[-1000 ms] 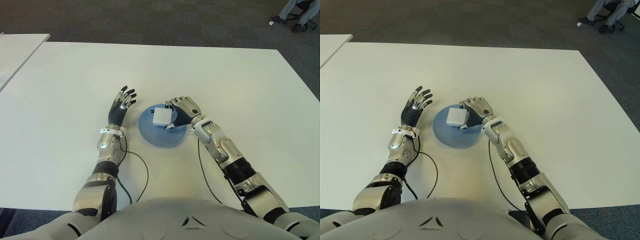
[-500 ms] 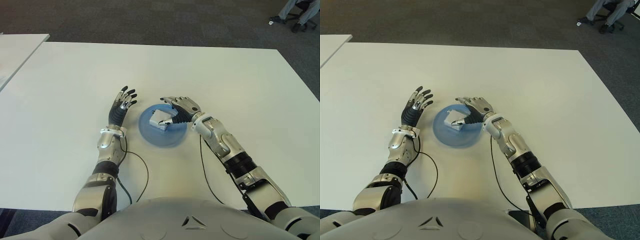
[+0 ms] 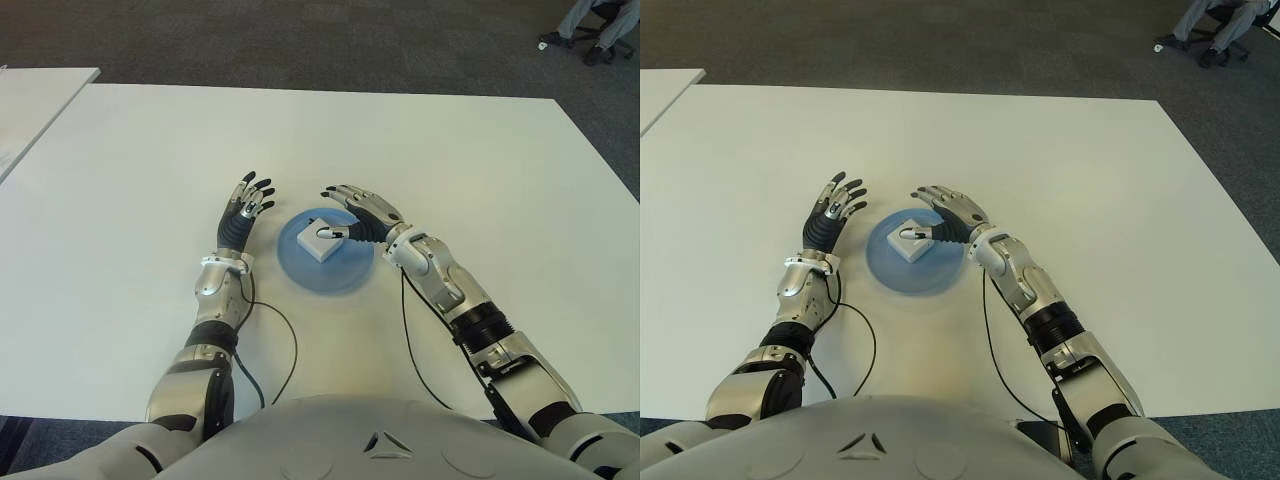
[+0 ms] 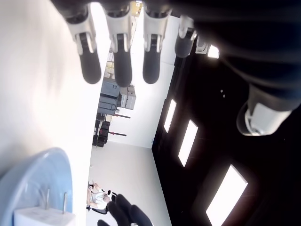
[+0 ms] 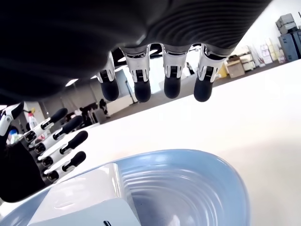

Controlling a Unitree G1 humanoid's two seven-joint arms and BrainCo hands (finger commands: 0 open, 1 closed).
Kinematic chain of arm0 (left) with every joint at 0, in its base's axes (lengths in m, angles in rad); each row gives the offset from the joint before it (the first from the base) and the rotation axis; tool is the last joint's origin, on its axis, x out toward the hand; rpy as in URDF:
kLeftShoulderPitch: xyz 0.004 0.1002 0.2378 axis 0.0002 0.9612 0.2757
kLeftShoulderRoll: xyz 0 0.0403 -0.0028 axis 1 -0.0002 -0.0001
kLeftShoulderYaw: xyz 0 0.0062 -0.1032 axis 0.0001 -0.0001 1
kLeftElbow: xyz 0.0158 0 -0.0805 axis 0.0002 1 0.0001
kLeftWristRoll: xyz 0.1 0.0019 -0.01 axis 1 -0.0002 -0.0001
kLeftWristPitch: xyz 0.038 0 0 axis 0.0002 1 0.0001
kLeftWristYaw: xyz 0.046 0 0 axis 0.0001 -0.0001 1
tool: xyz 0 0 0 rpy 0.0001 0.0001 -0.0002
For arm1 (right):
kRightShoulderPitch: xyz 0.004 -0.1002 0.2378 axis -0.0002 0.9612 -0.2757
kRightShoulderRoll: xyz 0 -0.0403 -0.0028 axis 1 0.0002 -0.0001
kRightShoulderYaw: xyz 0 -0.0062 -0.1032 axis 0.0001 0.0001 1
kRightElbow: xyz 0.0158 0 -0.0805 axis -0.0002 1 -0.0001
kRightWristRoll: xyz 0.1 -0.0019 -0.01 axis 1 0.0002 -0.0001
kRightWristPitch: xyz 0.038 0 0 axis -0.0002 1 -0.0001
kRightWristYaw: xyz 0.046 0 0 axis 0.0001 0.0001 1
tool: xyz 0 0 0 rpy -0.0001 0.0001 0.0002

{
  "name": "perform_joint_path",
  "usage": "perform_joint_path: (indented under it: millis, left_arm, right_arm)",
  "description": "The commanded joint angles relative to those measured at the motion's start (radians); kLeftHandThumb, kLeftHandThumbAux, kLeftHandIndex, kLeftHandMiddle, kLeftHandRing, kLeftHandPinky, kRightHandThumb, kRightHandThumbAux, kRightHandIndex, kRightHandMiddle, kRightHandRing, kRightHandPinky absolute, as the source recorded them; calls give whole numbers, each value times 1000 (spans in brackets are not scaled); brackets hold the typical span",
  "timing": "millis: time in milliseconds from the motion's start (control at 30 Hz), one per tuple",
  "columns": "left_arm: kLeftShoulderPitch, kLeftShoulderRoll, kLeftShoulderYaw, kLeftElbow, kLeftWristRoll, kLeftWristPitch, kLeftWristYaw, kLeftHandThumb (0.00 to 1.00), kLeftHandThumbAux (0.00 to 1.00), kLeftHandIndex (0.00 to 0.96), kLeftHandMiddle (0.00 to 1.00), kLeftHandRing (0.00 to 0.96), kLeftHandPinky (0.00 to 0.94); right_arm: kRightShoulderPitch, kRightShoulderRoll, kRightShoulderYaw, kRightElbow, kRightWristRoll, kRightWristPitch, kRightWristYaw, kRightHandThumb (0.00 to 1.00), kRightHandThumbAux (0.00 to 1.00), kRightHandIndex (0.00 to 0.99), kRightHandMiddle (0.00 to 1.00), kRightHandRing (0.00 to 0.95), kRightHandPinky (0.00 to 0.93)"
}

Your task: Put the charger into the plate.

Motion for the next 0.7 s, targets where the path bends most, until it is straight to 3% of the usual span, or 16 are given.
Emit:
perform_joint_path:
  millis: [33, 433, 567, 700]
  left_arm:
    - [4, -9, 2, 32, 0, 14, 1, 0, 440, 67, 197, 210, 220]
    - [-5, -7, 1, 48, 4, 10, 0, 0, 432, 51, 194, 211, 232]
    - [-8, -3, 3, 53, 0, 10, -5, 0, 432, 52, 196, 212, 229]
    - [-8, -1, 5, 57, -2, 6, -10, 0, 436, 52, 197, 212, 229]
  right_arm:
    - [-14, 1, -8, 24, 23, -20, -13, 387, 83, 0, 0, 0, 0]
    - [-10, 1, -43, 7, 65, -16, -29, 360, 91, 0, 0, 0, 0]
    - [6, 43, -96, 13, 114, 10, -77, 300, 149, 0, 0, 0, 0]
    - [13, 114, -190, 99, 242, -35, -171, 249, 212, 0, 0, 0, 0]
